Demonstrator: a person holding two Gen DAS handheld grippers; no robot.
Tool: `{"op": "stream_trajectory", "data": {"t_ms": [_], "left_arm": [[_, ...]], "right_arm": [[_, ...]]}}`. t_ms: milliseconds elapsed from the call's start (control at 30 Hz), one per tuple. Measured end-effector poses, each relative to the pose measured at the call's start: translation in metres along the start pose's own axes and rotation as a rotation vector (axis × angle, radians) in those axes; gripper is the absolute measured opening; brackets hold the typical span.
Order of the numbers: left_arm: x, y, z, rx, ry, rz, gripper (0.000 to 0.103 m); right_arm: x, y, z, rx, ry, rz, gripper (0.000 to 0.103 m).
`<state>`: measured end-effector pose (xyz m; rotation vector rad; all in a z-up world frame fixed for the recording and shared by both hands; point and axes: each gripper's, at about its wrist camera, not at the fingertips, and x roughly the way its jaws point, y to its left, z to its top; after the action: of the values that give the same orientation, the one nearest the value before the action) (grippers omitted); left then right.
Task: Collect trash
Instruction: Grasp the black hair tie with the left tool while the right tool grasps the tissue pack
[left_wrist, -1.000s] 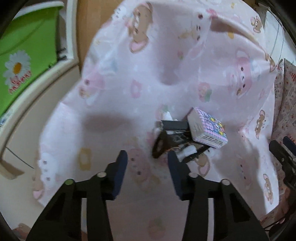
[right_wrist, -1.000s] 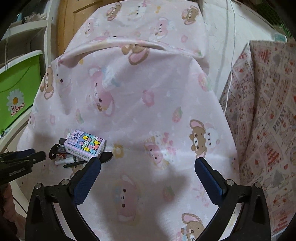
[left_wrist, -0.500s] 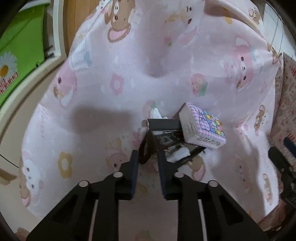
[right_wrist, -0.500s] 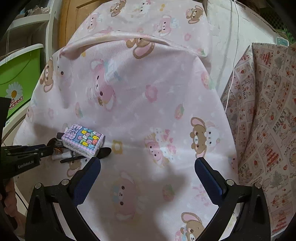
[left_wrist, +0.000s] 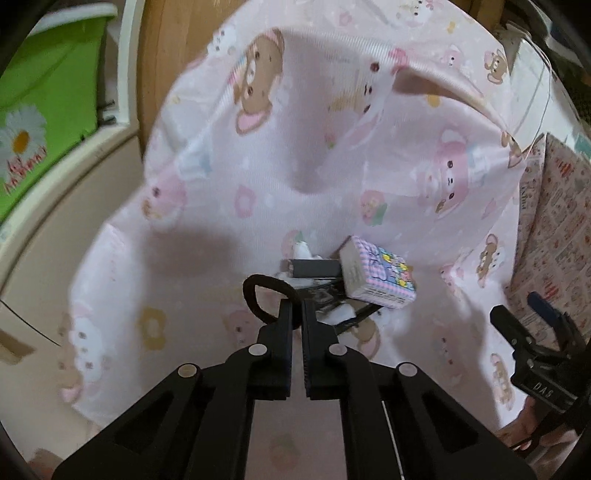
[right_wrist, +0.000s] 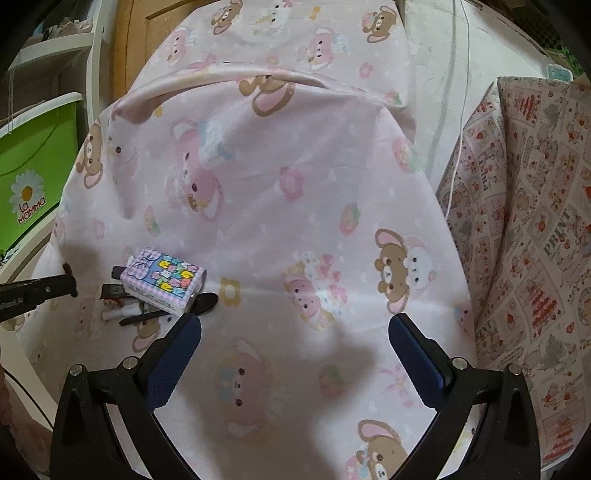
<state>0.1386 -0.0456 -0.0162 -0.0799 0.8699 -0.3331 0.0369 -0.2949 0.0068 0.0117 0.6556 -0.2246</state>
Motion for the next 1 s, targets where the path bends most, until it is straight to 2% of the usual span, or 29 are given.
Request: {"op": "stream_trajectory", "data": {"t_ms": [267, 500, 667, 933, 1000], "left_arm": [[-0.018, 0.014, 0.004, 0.003, -0.063, 0.093, 0.004], [-0.022, 0.021, 0.006, -0.001, -0.085, 0.138, 0.004], [-0.016, 0.019, 0.005, 0.023, -0.075, 0.157, 0.004], [-0.013, 0.018, 0.003, 0.041, -0.069, 0.170, 0.004], [-0.013, 0.018, 0.003, 0.035, -0.067, 0.167, 0.004]], "right_arm": [[0.008, 0.024, 0.016, 0.086, -0.026, 0.153, 0.103], [0.037, 0.048, 0.034, 0.219, 0.016, 0.308, 0.103], [0.065, 0.067, 0.026, 0.242, 0.107, 0.340, 0.103], [0.088, 0.084, 0.012, 0.229, 0.155, 0.314, 0.102], [0.090, 0.087, 0.009, 0.233, 0.159, 0.321, 0.096]]}}
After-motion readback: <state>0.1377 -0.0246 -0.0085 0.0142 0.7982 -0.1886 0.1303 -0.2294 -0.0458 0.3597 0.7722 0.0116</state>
